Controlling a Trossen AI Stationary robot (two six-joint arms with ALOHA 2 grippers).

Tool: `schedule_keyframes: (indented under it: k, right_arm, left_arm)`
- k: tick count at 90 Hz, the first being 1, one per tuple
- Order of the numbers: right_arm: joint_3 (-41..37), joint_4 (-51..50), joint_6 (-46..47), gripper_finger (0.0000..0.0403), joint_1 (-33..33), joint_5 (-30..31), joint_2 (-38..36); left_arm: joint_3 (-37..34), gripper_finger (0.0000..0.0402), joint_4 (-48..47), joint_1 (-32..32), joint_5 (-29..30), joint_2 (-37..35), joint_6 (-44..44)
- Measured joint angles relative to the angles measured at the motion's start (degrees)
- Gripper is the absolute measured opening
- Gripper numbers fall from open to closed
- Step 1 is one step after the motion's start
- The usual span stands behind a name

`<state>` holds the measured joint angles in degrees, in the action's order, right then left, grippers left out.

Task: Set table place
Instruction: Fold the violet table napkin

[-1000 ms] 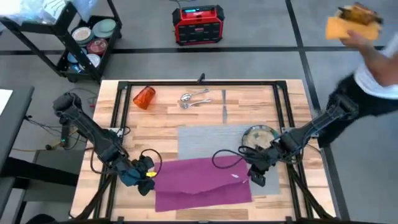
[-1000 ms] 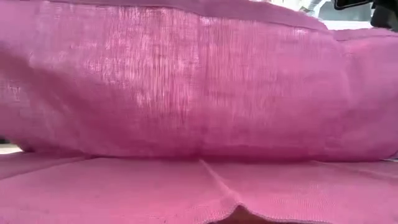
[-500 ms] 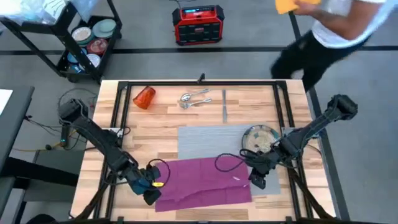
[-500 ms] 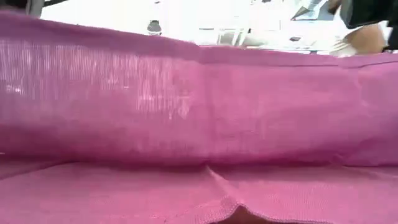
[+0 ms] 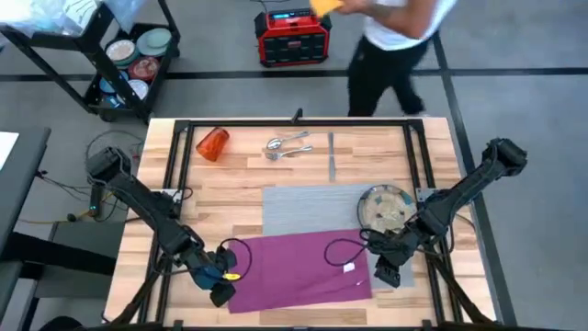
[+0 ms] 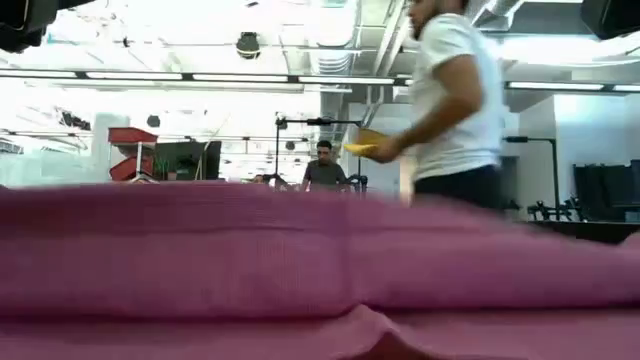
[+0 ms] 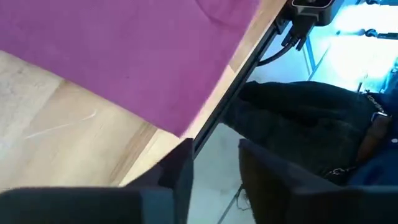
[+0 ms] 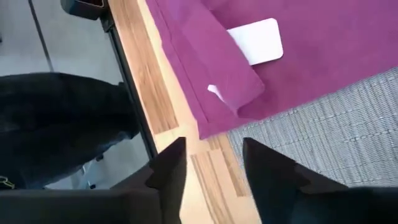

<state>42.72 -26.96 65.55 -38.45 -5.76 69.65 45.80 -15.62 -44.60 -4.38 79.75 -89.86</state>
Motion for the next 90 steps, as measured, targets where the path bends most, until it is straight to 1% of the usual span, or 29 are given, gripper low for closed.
schedule_keyframes:
  k: [8, 18, 43, 48, 58, 65, 71, 77, 85, 90]
  right_arm:
    - [0.0, 0.0, 0.0, 0.0171, 0.4, 0.0, 0.0]
    - [0.0, 0.0, 0.0, 0.0177, 0.9, 0.9, 0.0]
    - [0.0, 0.0, -0.1, 0.0167, 1.5, 1.4, 0.0]
    - [0.0, -0.1, -0.3, 0.0166, 1.5, 2.5, 0.1]
    - [-0.1, -0.3, -1.7, 0.0163, 2.0, 5.0, 2.4]
    - [-1.1, 2.4, -2.0, 0.0157, 3.7, 5.8, 4.8]
    - [-2.2, 4.9, -1.9, 0.0145, 5.1, 5.9, 7.1]
    - [-2.9, 6.7, -2.0, 0.0123, 6.7, 6.0, 9.3]
    - [-2.9, 8.9, -2.0, 0.0077, 8.1, 5.6, 12.1]
    - [-2.9, 11.3, -2.3, 0.0039, 7.9, 1.3, 13.9]
  left_arm:
    - [0.0, 0.0154, -0.2, 0.0, 0.1, 0.0, 0.0]
    - [0.0, 0.0168, -0.7, 0.0, 0.5, 0.0, 0.7]
    - [0.0, 0.017, -1.8, 0.1, 0.9, 0.0, 1.2]
    - [0.0, 0.017, -2.0, 0.2, 1.6, 0.0, 1.9]
    - [0.0, 0.0169, -4.0, 1.2, 3.9, 0.2, 3.9]
    - [0.0, 0.0169, -5.9, 2.5, 5.2, 0.2, 4.8]
    - [0.0, 0.0169, -6.7, 3.6, 5.6, 0.2, 5.7]
    - [0.0, 0.0169, -7.0, 4.7, 5.6, 0.2, 6.6]
    - [0.0, 0.0168, -7.0, 5.6, 5.6, 0.2, 7.5]
    - [0.0, 0.0168, -7.0, 5.9, 5.5, 0.2, 7.8]
